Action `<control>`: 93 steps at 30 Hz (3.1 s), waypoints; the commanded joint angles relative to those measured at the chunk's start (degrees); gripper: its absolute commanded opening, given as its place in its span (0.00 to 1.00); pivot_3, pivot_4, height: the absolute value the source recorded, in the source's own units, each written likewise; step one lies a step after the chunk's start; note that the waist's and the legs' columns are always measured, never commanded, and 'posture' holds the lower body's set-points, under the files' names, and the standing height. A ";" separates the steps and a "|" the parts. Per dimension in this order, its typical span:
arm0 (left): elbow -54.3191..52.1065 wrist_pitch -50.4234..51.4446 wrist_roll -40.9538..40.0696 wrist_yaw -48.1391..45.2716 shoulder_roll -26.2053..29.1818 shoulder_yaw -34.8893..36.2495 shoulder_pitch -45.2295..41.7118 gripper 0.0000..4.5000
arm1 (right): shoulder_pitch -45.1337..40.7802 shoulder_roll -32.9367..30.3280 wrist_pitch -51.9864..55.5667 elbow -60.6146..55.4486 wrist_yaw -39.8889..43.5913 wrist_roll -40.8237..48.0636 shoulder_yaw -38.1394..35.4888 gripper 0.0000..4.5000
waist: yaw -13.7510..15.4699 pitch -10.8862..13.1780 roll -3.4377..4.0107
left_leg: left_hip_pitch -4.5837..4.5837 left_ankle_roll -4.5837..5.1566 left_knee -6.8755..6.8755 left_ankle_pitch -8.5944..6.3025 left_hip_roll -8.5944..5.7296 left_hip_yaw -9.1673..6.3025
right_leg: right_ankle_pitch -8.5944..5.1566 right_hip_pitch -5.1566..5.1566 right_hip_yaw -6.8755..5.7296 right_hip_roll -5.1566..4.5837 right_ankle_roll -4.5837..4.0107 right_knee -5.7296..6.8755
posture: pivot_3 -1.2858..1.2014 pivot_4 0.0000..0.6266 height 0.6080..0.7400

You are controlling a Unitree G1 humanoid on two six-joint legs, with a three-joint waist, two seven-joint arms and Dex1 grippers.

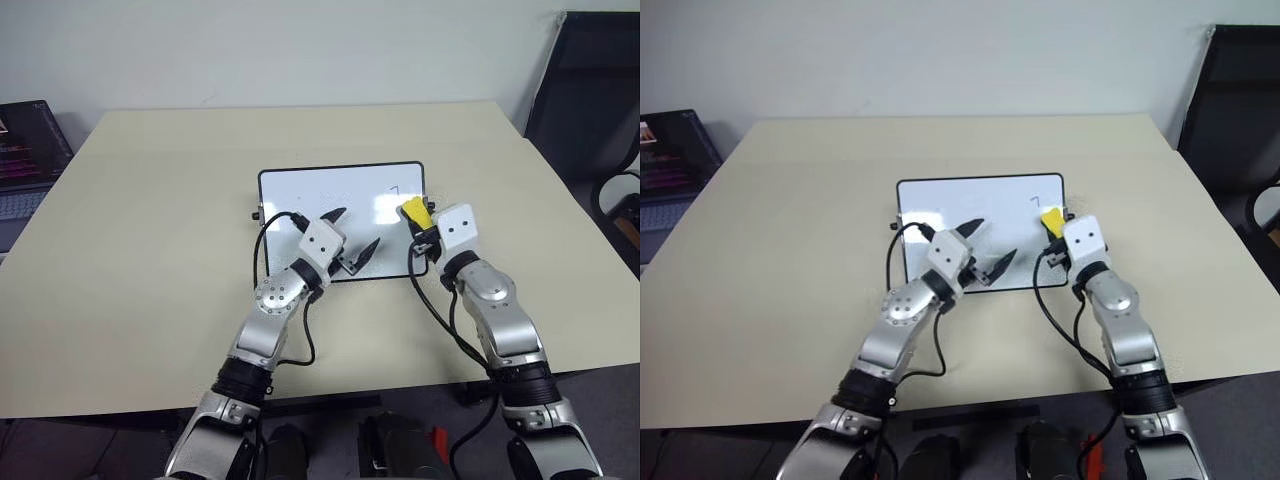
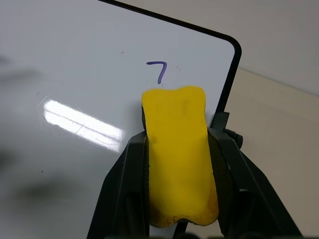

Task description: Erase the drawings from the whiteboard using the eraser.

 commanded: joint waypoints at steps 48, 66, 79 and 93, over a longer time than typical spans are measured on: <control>-1.32 -2.33 0.56 -1.39 -0.50 -0.83 0.40 1.00 | -5.55 0.39 -2.04 4.21 0.09 -3.16 1.26 0.27 | -0.16 -0.03 0.02 | 0.11 0.03 0.11 0.03 0.00 0.02 | 0.06 0.17 0.01 0.00 0.05 0.19 | 0.52 0.24 1.00; -2.33 -1.56 0.73 -0.70 -0.14 0.01 1.05 1.00 | -10.92 0.90 1.34 12.82 -1.36 -4.90 1.63 0.27 | 0.01 -0.04 0.02 | 0.13 0.04 0.11 0.04 0.01 0.01 | 0.08 0.17 0.02 0.00 0.04 0.21 | 0.52 0.24 1.00; -3.51 -0.76 0.65 -1.07 0.23 -0.05 1.68 1.00 | -1.22 0.19 8.89 -0.22 -0.46 -4.06 1.54 0.27 | -0.03 -0.06 0.03 | 0.14 0.05 0.13 0.04 0.01 0.01 | 0.09 0.20 0.02 0.00 0.06 0.21 | 0.52 0.24 1.00; -2.66 -1.01 0.54 -1.05 0.05 0.19 1.02 1.00 | -8.69 2.20 2.66 7.28 -0.17 -3.56 2.05 0.27 | -0.34 -0.05 0.03 | 0.20 0.09 0.13 0.07 0.01 0.06 | 0.11 0.19 0.03 0.01 0.07 0.21 | 0.52 0.24 1.00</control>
